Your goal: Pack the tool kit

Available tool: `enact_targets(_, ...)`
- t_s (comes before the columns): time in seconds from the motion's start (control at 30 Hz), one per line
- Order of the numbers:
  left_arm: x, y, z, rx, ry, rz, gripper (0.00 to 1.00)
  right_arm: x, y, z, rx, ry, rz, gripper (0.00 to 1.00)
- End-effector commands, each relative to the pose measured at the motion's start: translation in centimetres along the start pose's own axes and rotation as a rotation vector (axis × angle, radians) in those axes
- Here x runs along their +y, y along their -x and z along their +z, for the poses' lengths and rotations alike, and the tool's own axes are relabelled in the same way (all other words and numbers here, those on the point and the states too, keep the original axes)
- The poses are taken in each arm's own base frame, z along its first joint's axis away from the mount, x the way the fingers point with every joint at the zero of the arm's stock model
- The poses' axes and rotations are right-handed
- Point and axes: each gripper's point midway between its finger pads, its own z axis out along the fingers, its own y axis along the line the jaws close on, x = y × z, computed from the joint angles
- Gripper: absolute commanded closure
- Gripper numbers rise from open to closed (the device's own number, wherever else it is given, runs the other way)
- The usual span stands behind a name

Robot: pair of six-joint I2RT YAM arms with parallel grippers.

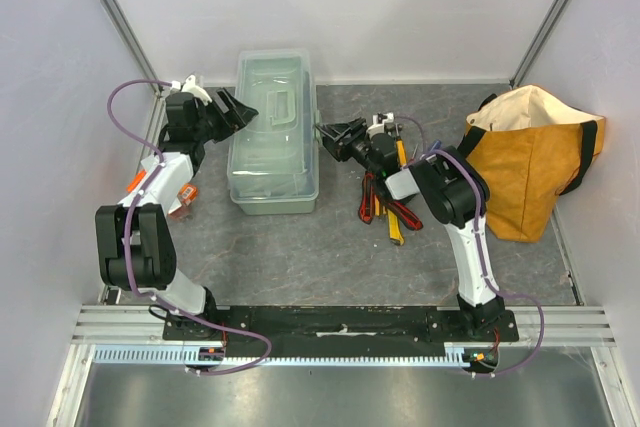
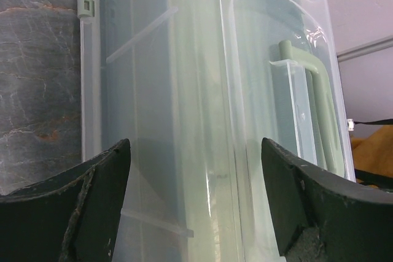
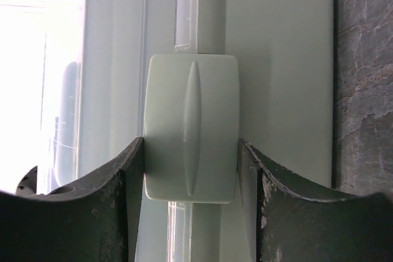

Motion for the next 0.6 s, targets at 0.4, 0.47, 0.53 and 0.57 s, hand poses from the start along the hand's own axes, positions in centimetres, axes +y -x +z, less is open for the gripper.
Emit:
enact_targets(0.4, 2.8, -13.8, -1.0, 0.439, 0.188, -0.283, 0.19, 11.3, -4.6, -5.0, 0.151, 0.509, 0.254, 0.49)
enact_targets(0.47, 3.0, -13.8, -0.9, 0.437, 0.199, -0.292, 0.19, 11.6, -4.2, -5.4, 0.133, 0.512, 0.245, 0.49)
enact_targets(0.53, 3.3, -13.7, -0.9, 0.431, 0.213, -0.298, 0.19, 11.9, -3.7, -5.7, 0.117, 0.514, 0.239, 0.49)
enact_targets(0.57, 3.4, -13.5, -0.9, 0.425, 0.218, -0.301, 0.19, 11.7, -3.4, -5.8, 0.104, 0.506, 0.239, 0.49)
